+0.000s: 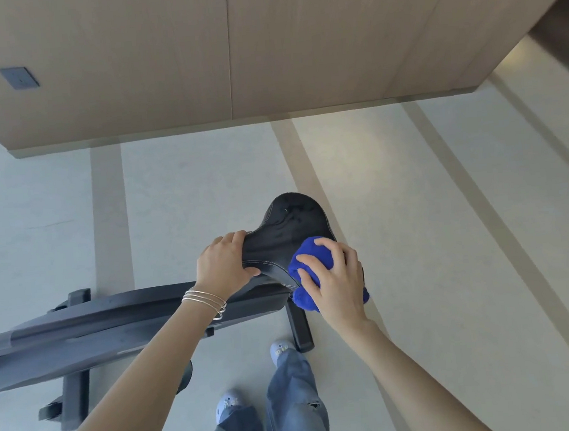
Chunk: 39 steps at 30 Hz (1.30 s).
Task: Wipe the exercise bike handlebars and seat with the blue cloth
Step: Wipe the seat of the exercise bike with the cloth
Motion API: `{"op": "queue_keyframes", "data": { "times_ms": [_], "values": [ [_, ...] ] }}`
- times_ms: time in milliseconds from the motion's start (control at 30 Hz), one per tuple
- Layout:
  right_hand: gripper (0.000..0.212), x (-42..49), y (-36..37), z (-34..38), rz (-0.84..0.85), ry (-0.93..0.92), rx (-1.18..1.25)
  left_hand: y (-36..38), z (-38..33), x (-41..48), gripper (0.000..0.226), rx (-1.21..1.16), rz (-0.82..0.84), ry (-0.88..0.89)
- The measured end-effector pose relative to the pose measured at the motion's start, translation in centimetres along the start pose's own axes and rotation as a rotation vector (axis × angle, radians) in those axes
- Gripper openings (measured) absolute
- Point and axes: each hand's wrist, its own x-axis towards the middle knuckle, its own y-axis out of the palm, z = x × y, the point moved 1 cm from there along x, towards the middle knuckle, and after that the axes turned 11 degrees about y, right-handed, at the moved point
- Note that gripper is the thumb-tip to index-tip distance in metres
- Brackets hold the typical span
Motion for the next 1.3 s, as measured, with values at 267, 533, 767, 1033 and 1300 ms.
{"op": "queue_keyframes", "data": {
  "times_ms": [267,533,767,1033,1300],
  "values": [
    [0.021,8.3,0.8,0.7,0.072,-0.009,0.068,0.1,-0.7,-0.2,0.071,-0.063,-0.037,-0.082],
    [0.015,5.5,1.9,-3.0,-0.060,-0.227,0.117,0.2,-1.1,-0.2,0.070,-0.107,-0.064,-0.146],
    [0.021,14.1,3.0,0.4,0.092,-0.239,0.070,0.1,-1.2,0.0,0.069,-0.100,-0.046,-0.204],
    [0.015,11.5,3.4,-2.0,0.018,-0.412,0.057,0.0,-1.0,0.0,0.074,-0.072,-0.005,-0.208],
    [0.021,16.8,5.0,3.3,0.311,-0.423,-0.093,0.1,-0.9,0.0,0.074,-0.069,-0.009,-0.196]
  ]
}}
